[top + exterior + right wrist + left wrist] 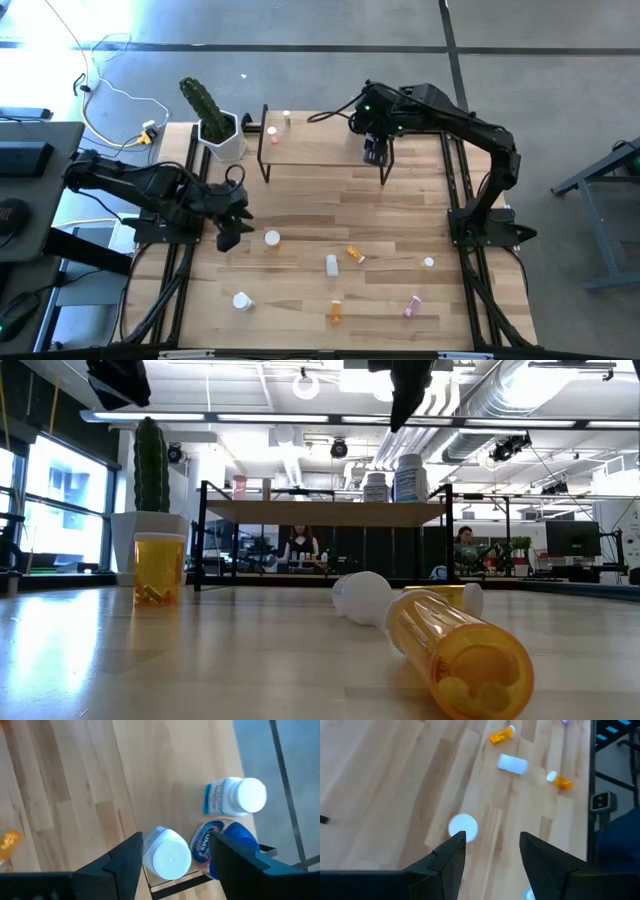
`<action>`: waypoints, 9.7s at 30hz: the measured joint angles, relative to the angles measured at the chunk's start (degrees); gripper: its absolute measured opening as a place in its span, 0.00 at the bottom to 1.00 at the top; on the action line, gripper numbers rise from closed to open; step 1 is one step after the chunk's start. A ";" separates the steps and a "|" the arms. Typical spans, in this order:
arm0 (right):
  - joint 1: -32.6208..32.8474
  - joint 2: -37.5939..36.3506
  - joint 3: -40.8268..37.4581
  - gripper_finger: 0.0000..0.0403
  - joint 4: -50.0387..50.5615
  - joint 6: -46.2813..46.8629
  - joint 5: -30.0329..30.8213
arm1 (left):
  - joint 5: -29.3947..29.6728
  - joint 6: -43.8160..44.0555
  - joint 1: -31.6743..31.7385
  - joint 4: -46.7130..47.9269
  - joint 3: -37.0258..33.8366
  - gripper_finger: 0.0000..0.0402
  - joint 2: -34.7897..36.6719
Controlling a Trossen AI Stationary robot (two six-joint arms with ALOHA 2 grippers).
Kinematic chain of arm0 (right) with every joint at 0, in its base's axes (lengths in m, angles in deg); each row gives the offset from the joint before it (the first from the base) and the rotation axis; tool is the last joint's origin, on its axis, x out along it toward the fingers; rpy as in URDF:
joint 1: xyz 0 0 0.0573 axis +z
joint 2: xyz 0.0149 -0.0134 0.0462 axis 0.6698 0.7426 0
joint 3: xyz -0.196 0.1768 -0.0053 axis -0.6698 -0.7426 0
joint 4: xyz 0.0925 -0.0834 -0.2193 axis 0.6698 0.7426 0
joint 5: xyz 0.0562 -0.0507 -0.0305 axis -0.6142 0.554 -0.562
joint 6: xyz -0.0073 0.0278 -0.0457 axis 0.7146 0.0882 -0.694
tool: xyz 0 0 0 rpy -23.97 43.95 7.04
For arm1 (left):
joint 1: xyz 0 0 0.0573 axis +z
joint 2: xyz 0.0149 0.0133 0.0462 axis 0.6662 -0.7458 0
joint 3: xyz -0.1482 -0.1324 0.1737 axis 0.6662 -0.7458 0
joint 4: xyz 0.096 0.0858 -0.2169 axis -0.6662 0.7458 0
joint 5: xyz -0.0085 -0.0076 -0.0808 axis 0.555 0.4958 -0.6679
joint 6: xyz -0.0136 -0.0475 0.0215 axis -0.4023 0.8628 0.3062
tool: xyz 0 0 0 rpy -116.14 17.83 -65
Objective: Pick and place medicine bottles onto shelf by color
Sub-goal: Put the blue pill bottle on the shelf, then put the big orange pill bottle on the shelf
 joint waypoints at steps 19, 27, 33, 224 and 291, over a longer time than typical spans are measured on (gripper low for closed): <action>6.94 0.04 7.67 0.54 1.43 18.53 -0.32 | -7.75 6.12 -13.33 0.00 0.01 0.61 0.00; 12.58 0.04 7.71 0.54 1.50 26.31 -0.29 | -0.19 6.13 -23.57 -0.03 0.02 0.66 -2.66; 15.44 0.04 7.71 0.54 1.50 28.88 -0.29 | 4.58 5.27 -30.21 -0.04 0.02 0.66 -9.06; 2.99 0.09 7.65 0.54 3.03 22.30 1.27 | 0.47 -26.90 40.16 19.04 42.55 0.63 -30.09; 12.39 0.09 7.65 0.54 3.03 41.86 0.30 | 4.26 -11.81 -5.52 -6.18 -1.37 0.67 -21.10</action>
